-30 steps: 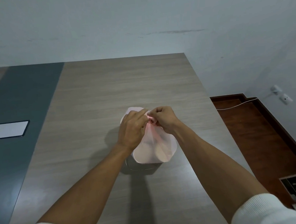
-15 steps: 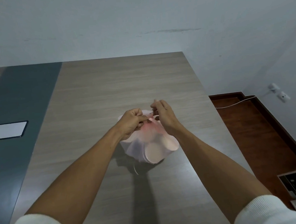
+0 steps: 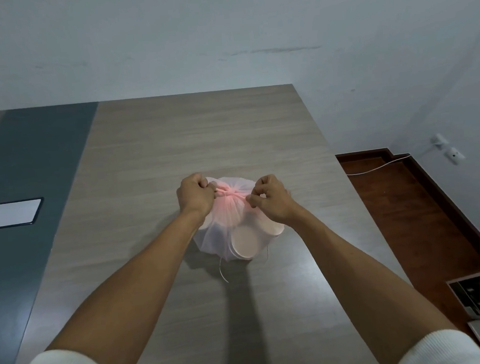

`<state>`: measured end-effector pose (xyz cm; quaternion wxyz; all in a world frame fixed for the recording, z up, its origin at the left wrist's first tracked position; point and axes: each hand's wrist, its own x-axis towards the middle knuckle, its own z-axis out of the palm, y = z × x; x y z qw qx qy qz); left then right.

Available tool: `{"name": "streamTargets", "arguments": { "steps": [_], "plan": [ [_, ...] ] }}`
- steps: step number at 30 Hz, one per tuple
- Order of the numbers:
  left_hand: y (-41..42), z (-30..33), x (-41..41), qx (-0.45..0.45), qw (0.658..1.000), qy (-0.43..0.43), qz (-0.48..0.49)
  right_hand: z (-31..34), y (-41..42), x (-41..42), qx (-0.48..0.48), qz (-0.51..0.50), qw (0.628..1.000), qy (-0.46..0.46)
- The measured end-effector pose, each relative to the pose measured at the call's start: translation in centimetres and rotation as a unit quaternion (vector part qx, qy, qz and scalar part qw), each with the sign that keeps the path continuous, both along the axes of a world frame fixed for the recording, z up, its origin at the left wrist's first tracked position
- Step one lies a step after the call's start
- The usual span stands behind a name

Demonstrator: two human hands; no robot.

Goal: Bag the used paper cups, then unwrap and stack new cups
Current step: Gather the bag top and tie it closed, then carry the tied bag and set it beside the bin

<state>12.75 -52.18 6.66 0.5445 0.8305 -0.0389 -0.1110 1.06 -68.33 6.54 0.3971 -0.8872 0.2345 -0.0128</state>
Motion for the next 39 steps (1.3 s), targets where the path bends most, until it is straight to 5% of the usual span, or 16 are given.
{"name": "streamTargets", "arguments": {
  "steps": [5,11,13,16,20,23,39],
  "plan": [
    [1.2,-0.4,-1.4,0.101,0.989,-0.112,0.0,0.1,0.5,0.2,-0.079,0.019,0.996,0.018],
    [3.6,-1.5,-0.9,0.071,0.991,-0.108,0.018,-2.2,0.5,-2.4,0.095,-0.147,0.981,-0.083],
    [4.8,-2.7,-0.6,0.098,0.993,-0.05,0.039,-3.8,0.7,-4.0,0.171,-0.22,0.957,-0.085],
    [6.5,-5.7,0.1,0.009,0.996,0.088,0.002,-6.6,1.3,-6.0,0.28,-0.255,0.924,-0.052],
    [6.5,-7.3,-0.6,-0.129,0.941,0.311,-0.022,-8.2,2.1,-6.6,0.413,-0.272,0.868,-0.034],
    [5.4,-7.3,-0.8,-0.164,0.917,0.362,-0.022,-8.0,2.7,-6.2,0.452,-0.275,0.847,-0.049],
    [-7.1,-0.2,-7.8,-0.161,0.928,0.291,-0.169,-2.1,-3.8,-14.9,0.329,-0.372,0.854,-0.154]
  ]
}}
